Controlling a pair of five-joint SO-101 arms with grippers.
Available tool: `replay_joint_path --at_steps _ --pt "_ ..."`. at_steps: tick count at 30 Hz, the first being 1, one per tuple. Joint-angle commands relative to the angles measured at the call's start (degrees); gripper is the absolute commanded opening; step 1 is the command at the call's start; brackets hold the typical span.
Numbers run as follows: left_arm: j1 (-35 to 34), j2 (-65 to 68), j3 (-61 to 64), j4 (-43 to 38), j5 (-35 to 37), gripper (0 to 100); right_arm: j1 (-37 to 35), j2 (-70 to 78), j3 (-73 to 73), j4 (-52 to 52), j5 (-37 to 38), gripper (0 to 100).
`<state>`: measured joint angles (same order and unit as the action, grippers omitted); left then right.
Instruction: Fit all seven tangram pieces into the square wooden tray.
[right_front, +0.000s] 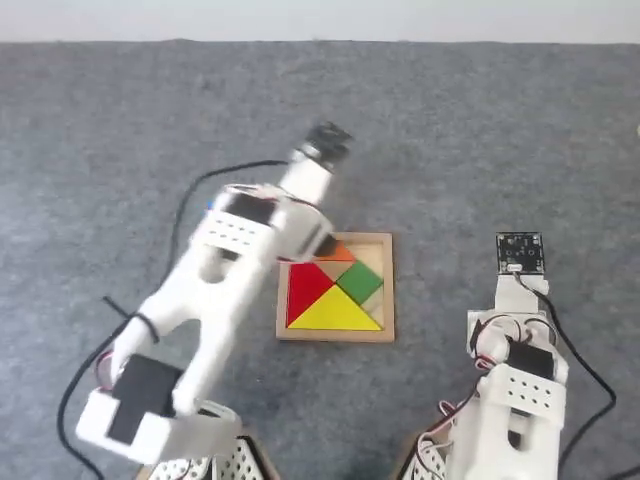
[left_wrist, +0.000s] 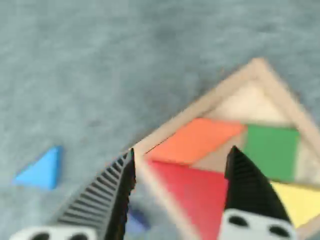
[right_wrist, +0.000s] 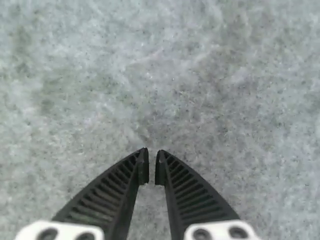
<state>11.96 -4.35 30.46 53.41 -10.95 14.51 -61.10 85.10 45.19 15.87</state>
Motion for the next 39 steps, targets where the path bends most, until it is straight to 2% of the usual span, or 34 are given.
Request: replay_joint_path --at_steps 1,8,19,28,34,39 --pt "-10.5 -1.1 -5.0 2.8 0.4 28 0.5 -1.5 -2.7 -1.1 -0.5 4.8" --pt "-17.6 11.4 -11.2 2.7 -2.1 28 0.5 -1.5 -2.7 -1.1 -0.4 4.8" --pt "-20.5 32.1 -29.6 3.1 -5.1 28 0.5 -1.5 -2.7 -1.1 -0.4 4.8" --pt "-24.7 37.9 -38.5 12.0 -10.0 28 0.4 -1.5 -2.7 -1.2 -0.4 4.8" --pt "-27.1 39.0 -40.2 15.5 -15.1 18 0.4 -1.5 -2.7 -1.2 -0.4 4.8" --pt "-26.0 39.0 -40.1 19.5 -19.1 12 0.4 -1.5 -2.7 -1.2 -0.4 4.8"
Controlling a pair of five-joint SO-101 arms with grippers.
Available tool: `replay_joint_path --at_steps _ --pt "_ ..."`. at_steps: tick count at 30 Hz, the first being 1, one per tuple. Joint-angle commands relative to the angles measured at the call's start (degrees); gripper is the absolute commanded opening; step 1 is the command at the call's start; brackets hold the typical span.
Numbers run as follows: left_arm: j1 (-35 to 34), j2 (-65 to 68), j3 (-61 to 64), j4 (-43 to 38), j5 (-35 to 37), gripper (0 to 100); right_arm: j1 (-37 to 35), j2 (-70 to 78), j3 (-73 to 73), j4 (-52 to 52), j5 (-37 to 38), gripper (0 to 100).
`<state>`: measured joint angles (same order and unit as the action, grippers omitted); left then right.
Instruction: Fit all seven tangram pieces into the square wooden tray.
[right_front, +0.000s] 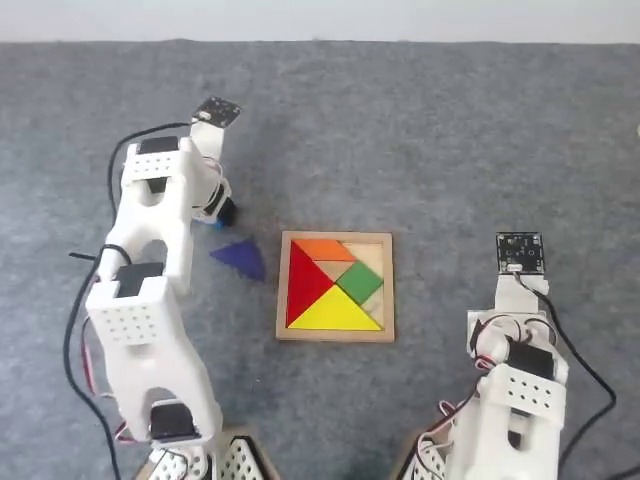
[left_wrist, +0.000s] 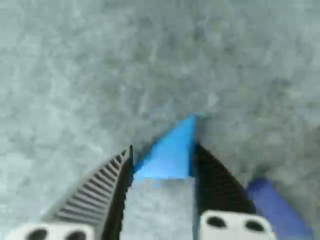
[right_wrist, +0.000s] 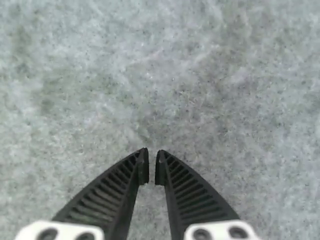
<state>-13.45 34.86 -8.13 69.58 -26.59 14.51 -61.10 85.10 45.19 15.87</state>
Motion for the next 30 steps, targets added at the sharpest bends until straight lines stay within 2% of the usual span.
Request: replay_joint_path --at_steps 1,7,11,13,16,23,30 --pt "-0.1 -0.1 -1.5 4.2 -4.5 12 0.4 -1.5 -2.7 -1.2 -0.4 4.8" --pt "3.1 -0.4 -1.8 15.4 -7.6 5 0.4 -1.5 -2.7 -1.2 -0.4 4.8" --pt "3.0 -1.8 -3.1 16.2 -7.3 5 0.4 -1.5 -2.7 -1.2 -0.4 4.8" --pt "1.8 -3.1 -4.6 16.2 -5.8 10 0.4 -1.5 -2.7 -1.2 -0.4 4.8" --pt "-0.5 -5.4 -5.8 16.2 -6.3 23 0.6 -1.5 -2.7 -1.2 -0.4 4.8" --pt "-8.4 -10.6 -5.3 15.8 -26.6 22 0.5 -1.5 -2.8 -1.2 -0.4 4.8" --pt "-8.0 -8.1 0.6 15.4 -43.3 22 0.4 -1.5 -2.8 -2.3 -0.4 4.8"
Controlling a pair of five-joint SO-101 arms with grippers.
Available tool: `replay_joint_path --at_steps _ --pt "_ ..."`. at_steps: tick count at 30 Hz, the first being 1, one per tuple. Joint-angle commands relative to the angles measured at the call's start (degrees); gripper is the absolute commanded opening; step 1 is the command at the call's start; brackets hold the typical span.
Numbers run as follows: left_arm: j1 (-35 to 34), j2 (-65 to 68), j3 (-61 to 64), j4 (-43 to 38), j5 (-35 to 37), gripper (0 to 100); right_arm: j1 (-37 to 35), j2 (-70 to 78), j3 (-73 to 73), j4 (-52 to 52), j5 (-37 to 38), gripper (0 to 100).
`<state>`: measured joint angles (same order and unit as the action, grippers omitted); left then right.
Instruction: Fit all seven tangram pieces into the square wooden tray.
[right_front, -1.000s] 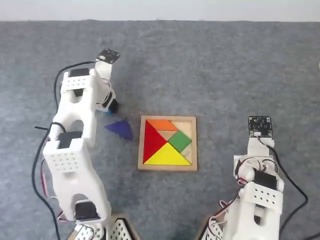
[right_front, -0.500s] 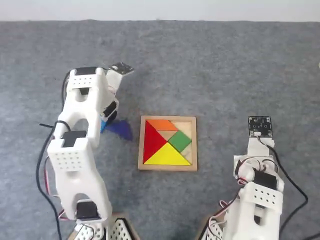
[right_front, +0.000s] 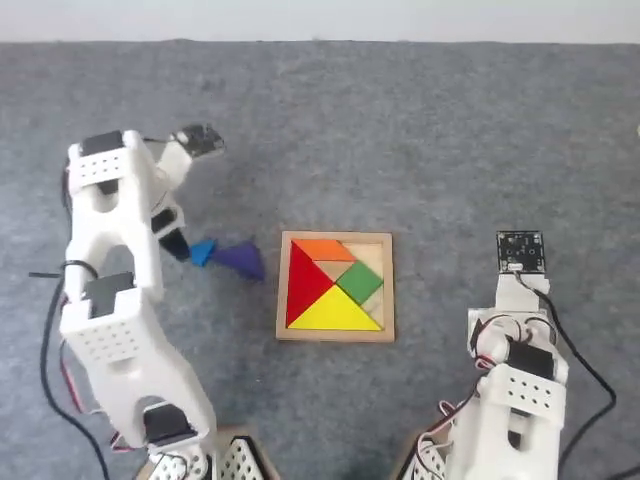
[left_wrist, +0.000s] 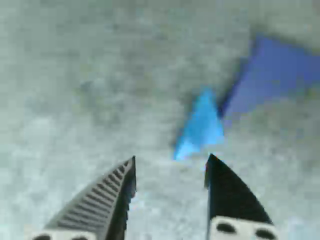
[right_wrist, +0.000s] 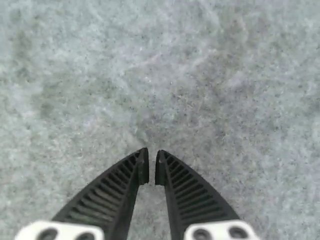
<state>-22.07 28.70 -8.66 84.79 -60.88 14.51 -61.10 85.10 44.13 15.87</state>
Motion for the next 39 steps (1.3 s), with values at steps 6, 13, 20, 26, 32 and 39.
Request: replay_joint_path --at_steps 6,13,20,26,32,39 --pt "3.3 0.9 1.6 -4.9 -13.5 22 0.4 -1.5 -2.7 -1.3 -0.4 4.8" --pt "3.5 6.4 1.3 -9.6 -13.3 22 0.4 -1.5 -2.8 -1.3 -0.4 4.8" --pt "5.3 5.9 0.9 -9.8 -10.2 22 0.3 -1.5 -2.8 -1.3 -0.4 4.8" --pt "9.4 6.2 1.1 -7.1 -8.0 22 0.3 -1.5 -2.8 -1.3 -0.4 4.8" --pt "9.9 6.3 1.1 -6.2 -5.7 21 0.3 -1.5 -2.8 -1.3 -0.4 4.8" --pt "12.2 6.3 1.6 -4.6 -3.9 3 0.3 -1.5 -2.8 -1.3 -0.4 4.8"
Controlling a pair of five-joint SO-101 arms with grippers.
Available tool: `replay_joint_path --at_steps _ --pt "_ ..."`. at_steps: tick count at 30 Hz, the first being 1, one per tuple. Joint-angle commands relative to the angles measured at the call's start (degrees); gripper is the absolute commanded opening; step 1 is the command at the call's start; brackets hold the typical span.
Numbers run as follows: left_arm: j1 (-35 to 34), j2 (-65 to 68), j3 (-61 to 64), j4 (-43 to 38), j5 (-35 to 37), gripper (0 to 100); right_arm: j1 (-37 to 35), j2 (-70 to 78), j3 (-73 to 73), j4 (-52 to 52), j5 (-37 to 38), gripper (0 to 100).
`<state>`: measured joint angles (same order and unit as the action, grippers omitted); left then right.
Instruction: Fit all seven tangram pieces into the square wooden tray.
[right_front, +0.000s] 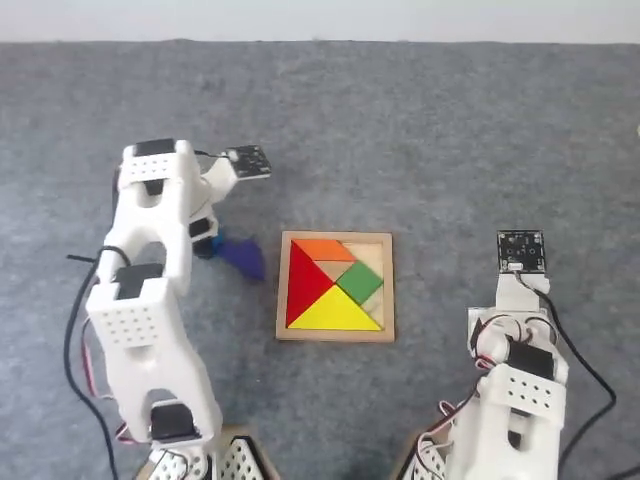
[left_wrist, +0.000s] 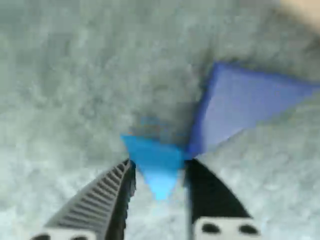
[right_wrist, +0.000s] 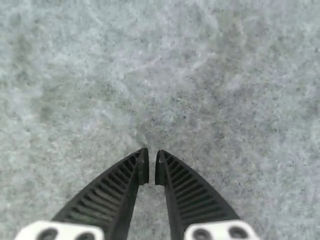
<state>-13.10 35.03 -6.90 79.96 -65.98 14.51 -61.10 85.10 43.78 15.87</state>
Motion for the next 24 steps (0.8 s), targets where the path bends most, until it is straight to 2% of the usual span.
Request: replay_joint_path --at_steps 1,10,12,15,18,24 --pt "3.4 0.0 -0.1 0.8 1.2 3 0.3 -1.5 -2.8 -0.9 -0.4 4.8" --pt "3.2 -0.6 -2.3 1.4 5.9 4 0.4 -1.5 -2.8 -0.9 -0.4 4.8" --pt "2.2 -0.6 -6.0 1.8 11.6 8 0.4 -1.5 -2.8 -0.9 -0.4 4.8" --pt "2.2 -1.3 -11.7 2.1 23.8 16 0.4 -1.5 -2.8 -1.0 -0.4 4.8" --pt "2.9 -2.0 -15.3 2.1 32.8 18 0.4 -1.5 -2.8 -1.1 -0.4 4.8" --pt "5.7 -0.9 -15.8 1.7 33.5 19 0.4 -1.5 -2.5 -1.7 -0.4 4.8"
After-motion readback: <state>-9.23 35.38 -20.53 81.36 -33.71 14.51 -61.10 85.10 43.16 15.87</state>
